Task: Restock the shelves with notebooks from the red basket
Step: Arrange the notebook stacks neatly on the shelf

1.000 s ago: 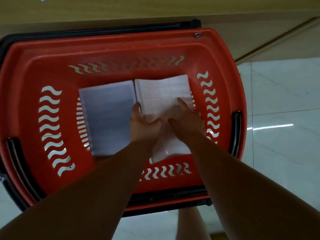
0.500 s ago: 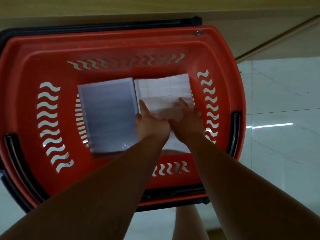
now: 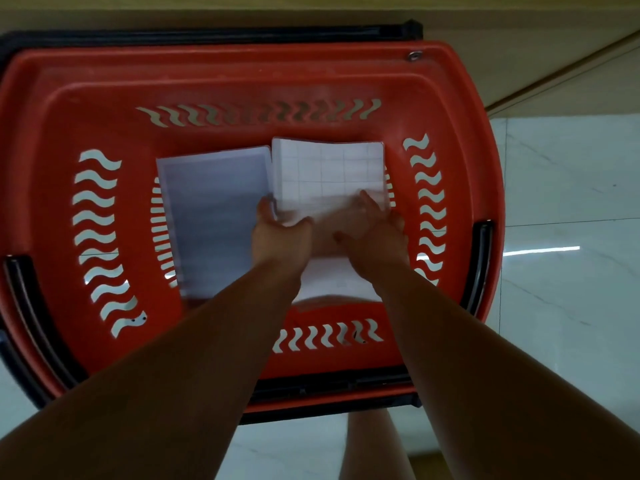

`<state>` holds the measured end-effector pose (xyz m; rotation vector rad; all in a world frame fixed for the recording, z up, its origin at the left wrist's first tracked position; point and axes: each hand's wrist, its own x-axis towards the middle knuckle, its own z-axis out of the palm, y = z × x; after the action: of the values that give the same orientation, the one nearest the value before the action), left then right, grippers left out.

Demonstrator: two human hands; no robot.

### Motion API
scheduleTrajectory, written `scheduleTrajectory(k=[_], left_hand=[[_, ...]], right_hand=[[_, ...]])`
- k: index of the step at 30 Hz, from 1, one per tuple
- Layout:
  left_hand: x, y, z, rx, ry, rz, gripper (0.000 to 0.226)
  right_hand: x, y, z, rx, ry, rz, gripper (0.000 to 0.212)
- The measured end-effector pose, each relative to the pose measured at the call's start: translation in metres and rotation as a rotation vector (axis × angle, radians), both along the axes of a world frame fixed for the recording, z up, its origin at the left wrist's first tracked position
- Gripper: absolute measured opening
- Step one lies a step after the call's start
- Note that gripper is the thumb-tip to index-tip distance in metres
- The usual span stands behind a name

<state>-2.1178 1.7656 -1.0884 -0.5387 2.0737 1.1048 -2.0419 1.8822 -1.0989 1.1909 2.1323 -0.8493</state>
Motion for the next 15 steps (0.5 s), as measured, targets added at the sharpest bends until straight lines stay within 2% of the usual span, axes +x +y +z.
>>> scheduleTrajectory(k=[4,9,11,14,15], left_hand=[[0.0,-0.007,-0.003,0.036,0.009,-0.117,0.052],[0.001,-0.012,-0.003,0.071,0.017,-0.271,0.068],[0.0,-0.011,-0.001,0.083,0.038,-0.286,0.07],[0.001,-0.009,0.009,0.156,0.072,-0.296,0.085],[0.0,-0.009,0.013,0.179,0.081,-0.31,0.089]], right_hand=[[0.001,0.002,0.003,-0.023,0.0,-0.015,0.083],[0.004,0.004,0.004,-0.051,0.012,-0.068,0.081],[0.006,0.002,0.003,-0.048,0.001,-0.049,0.078],[0.002,0.001,0.004,-0.02,0.016,0.006,0.066],[0.0,0.001,0.003,-0.007,0.004,0.036,0.068]])
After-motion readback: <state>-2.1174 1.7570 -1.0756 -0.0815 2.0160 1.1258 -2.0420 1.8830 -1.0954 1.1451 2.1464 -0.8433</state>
